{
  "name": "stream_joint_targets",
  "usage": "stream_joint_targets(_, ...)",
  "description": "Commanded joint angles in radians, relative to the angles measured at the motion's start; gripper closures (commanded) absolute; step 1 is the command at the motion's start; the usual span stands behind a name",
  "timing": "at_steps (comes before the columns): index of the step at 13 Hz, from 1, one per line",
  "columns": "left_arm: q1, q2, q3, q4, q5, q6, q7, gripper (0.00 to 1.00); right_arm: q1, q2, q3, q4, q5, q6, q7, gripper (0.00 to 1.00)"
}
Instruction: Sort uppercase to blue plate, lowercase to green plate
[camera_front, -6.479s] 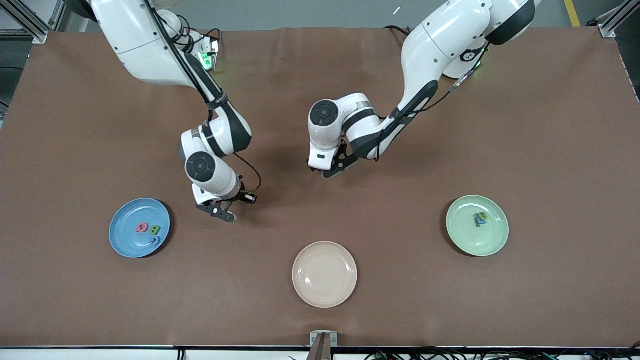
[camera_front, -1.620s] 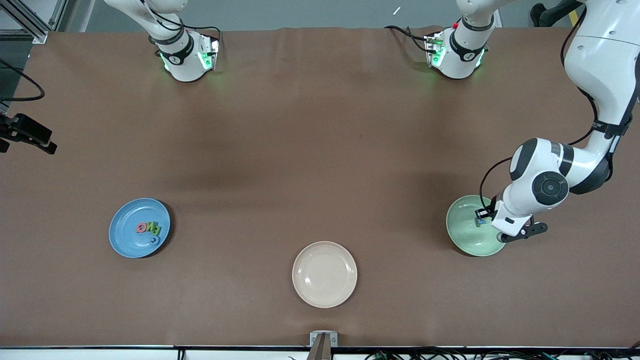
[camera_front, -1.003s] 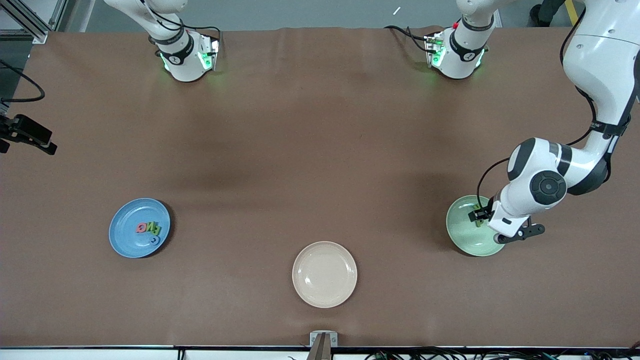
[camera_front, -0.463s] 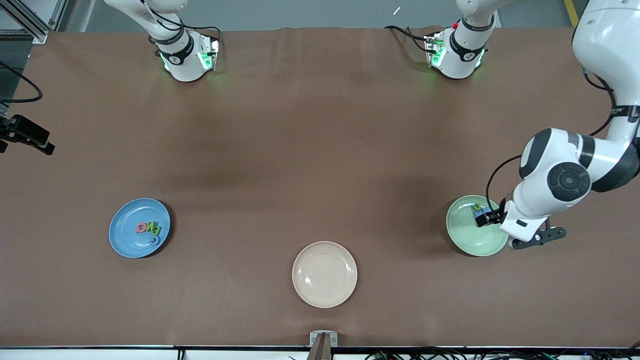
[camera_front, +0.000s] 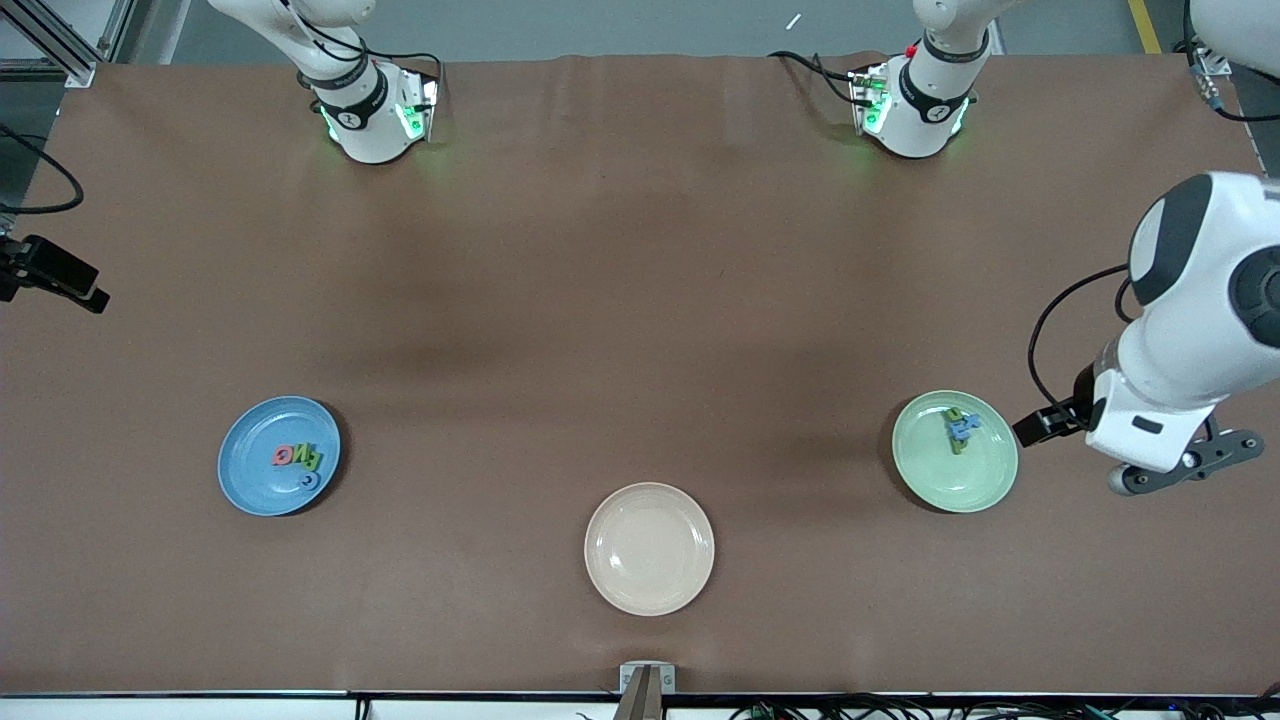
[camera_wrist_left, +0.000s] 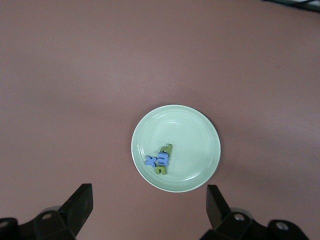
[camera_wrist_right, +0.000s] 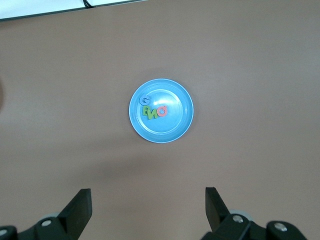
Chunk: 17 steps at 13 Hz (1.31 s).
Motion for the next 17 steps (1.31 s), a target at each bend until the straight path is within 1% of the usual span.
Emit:
stream_joint_targets(1, 0.004, -0.049, -0.006, 0.008, -0.038, -0.018, 0.076, 0.0, -0.003, -0.013, 0.006, -0.011, 0.013, 0.002, 0.022, 0.0)
stream_joint_targets(2, -0.004, -0.07, 0.0, 0.011, -0.056, -0.018, 0.131, 0.0, 0.001, -0.013, 0.007, -0.011, 0.011, 0.002, 0.026, 0.0)
stream_joint_targets(3, -0.022, -0.107, 0.021, 0.011, -0.082, -0.018, 0.186, 0.0, 0.001, -0.013, 0.007, -0.009, 0.011, 0.002, 0.026, 0.0)
stream_joint_targets(4, -0.063, -0.139, 0.085, 0.011, -0.123, -0.023, 0.218, 0.0, -0.001, -0.013, 0.007, -0.009, 0.011, 0.003, 0.026, 0.0)
stream_joint_targets(6, -0.207, -0.234, 0.318, -0.001, -0.295, -0.065, 0.318, 0.0, -0.001, -0.013, 0.007, -0.009, 0.011, 0.005, 0.028, 0.0)
stream_joint_targets(7, -0.247, -0.264, 0.4, -0.003, -0.358, -0.102, 0.379, 0.0, 0.001, -0.013, 0.007, -0.009, 0.011, 0.005, 0.028, 0.0)
stream_joint_targets(8, -0.293, -0.287, 0.464, -0.006, -0.4, -0.146, 0.442, 0.0, 0.001, -0.013, 0.009, -0.009, 0.011, 0.005, 0.028, 0.0)
stream_joint_targets(9, -0.318, -0.317, 0.517, -0.024, -0.426, -0.186, 0.477, 0.0, 0.001, -0.013, 0.009, -0.009, 0.011, 0.005, 0.028, 0.0)
stream_joint_targets(11, -0.346, -0.42, 0.575, -0.123, -0.474, -0.191, 0.49, 0.0, 0.002, -0.014, 0.009, -0.009, 0.011, 0.003, 0.028, 0.0)
stream_joint_targets(12, -0.396, -0.461, 0.622, -0.165, -0.475, -0.191, 0.496, 0.0, 0.002, -0.014, 0.011, -0.009, 0.011, 0.006, 0.028, 0.0)
stream_joint_targets(13, -0.419, -0.491, 0.655, -0.193, -0.475, -0.191, 0.501, 0.0, 0.004, -0.014, 0.012, -0.009, 0.011, 0.009, 0.028, 0.0)
stream_joint_targets(15, -0.422, -0.541, 0.657, -0.245, -0.481, -0.188, 0.501, 0.0, 0.014, -0.016, 0.012, -0.009, 0.008, 0.009, 0.028, 0.0)
stream_joint_targets(17, -0.422, -0.574, 0.658, -0.265, -0.48, -0.188, 0.513, 0.0, 0.014, -0.016, 0.014, -0.009, 0.008, 0.009, 0.029, 0.0)
